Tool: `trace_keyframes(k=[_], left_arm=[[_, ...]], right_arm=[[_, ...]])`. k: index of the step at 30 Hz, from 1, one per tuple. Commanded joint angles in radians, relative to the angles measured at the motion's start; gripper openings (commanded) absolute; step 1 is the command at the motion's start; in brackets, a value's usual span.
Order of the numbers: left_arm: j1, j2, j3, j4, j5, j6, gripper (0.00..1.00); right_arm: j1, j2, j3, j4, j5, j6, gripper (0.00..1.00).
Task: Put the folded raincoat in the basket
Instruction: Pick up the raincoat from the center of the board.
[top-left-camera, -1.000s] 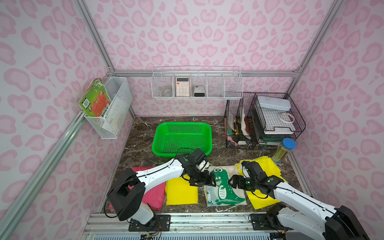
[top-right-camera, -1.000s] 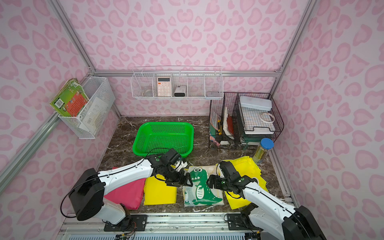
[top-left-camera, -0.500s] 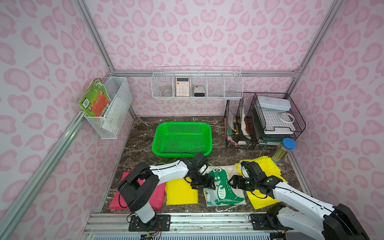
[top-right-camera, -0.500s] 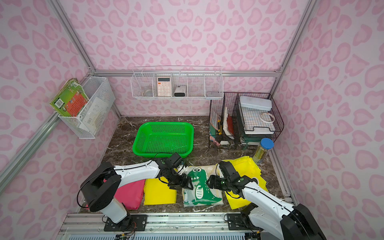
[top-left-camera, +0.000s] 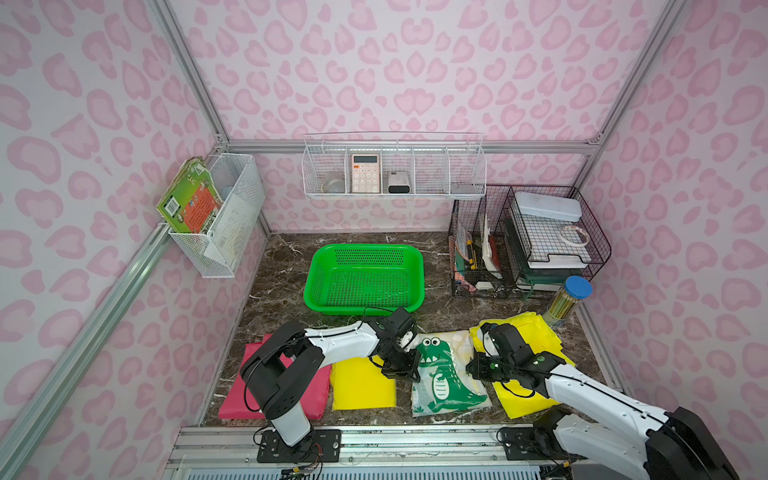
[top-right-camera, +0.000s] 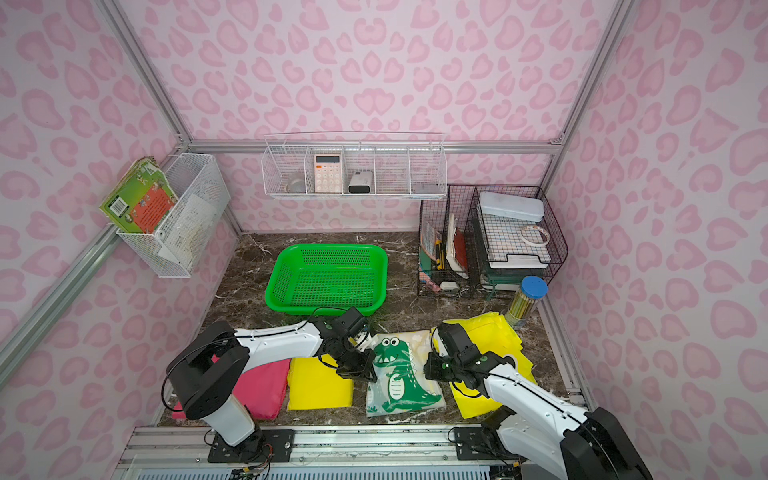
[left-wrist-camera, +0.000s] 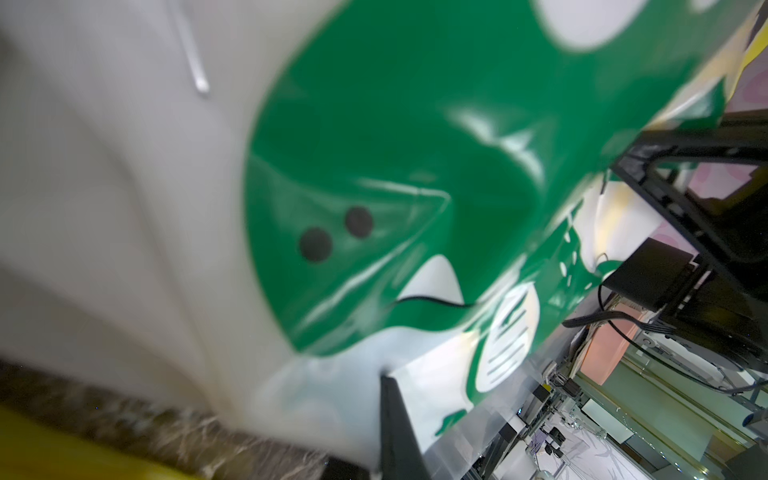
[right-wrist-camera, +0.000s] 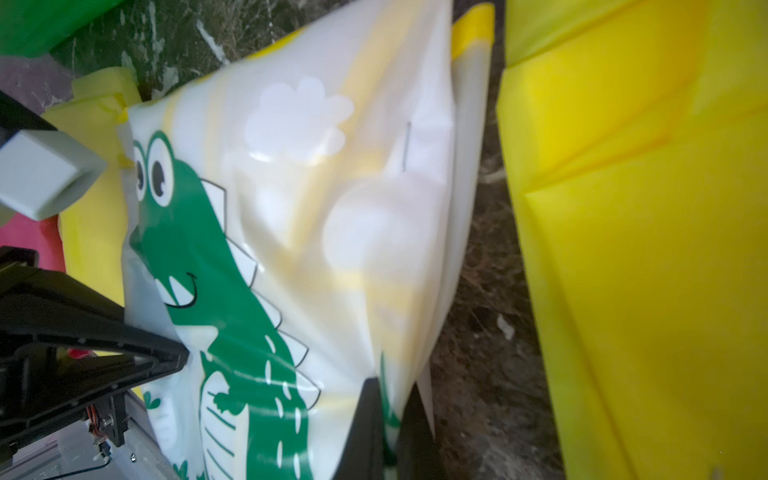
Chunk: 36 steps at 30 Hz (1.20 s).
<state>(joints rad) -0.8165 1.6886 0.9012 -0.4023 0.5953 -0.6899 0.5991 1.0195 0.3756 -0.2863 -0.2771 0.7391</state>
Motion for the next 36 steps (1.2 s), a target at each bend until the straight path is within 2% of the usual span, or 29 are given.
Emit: trace_keyframes(k=[1, 13, 19, 22, 26, 36], left_arm=[[-0.004, -0.018, 0.014, 0.004, 0.047, 0.013, 0.00], [-0.046, -0.166, 0.202, -0.212, 0.058, 0.030, 0.00], [-0.035, -0.180, 0.348, -0.301, -0.025, 0.054, 0.00], [0.016, -0.175, 0.418, -0.327, -0.038, 0.075, 0.00], [0.130, -0.162, 0.493, -0.347, -0.032, 0.116, 0.00], [0.436, -0.086, 0.647, -0.389, -0.017, 0.225, 0.00]], right_arm=[[0.001, -0.005, 0.016, -0.021, -0.044, 0.000, 0.00], [0.002, -0.169, 0.144, -0.193, -0.004, 0.049, 0.00], [-0.006, -0.224, 0.248, -0.194, 0.047, 0.080, 0.00], [-0.021, -0.163, 0.328, -0.163, 0.030, 0.057, 0.00], [-0.021, -0.036, 0.439, -0.077, -0.005, 0.011, 0.00], [-0.016, 0.407, 0.804, 0.099, -0.061, -0.082, 0.00]])
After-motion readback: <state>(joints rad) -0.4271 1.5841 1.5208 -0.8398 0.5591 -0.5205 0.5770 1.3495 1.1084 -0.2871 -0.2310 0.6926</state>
